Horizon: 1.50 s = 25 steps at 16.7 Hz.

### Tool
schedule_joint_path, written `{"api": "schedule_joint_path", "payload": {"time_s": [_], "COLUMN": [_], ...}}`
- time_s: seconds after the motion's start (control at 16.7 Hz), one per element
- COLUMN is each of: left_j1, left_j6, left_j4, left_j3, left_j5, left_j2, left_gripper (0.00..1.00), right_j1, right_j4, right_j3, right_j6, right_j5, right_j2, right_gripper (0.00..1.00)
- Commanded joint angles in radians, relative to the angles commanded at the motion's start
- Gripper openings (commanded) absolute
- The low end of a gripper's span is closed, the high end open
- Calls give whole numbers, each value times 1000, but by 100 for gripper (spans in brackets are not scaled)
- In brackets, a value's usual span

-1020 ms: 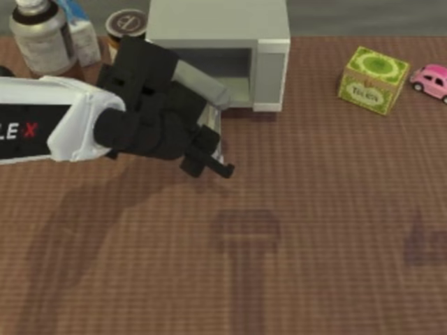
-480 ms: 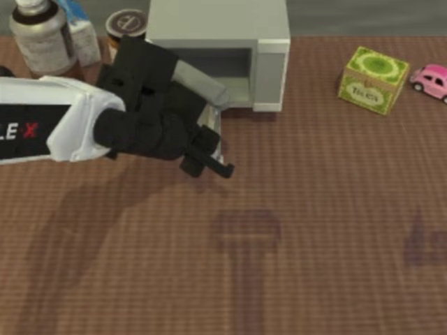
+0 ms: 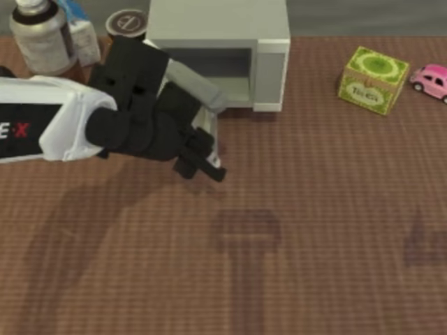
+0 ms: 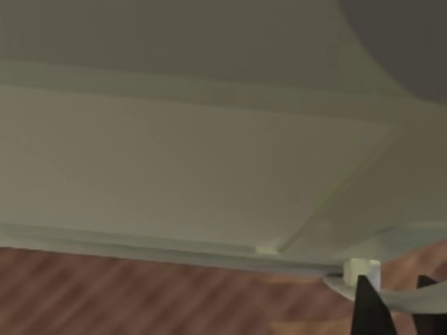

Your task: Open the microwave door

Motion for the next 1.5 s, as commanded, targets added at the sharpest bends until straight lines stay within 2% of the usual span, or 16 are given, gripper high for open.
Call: {"api": "schedule_joint_path", "payload": {"time_s": [1.5], "left_j1": [8], "left_j6": [16], "left_j4": [-4], "left_j3": [-5], "left_j5": [10], "left_j2": [-2], "left_gripper": [0], "right_j1": [0], "right_j4": [0], "right_j3": [0], "right_j6": [0], "right_j5": [0], "right_j2": [0], "right_gripper": [100]}}
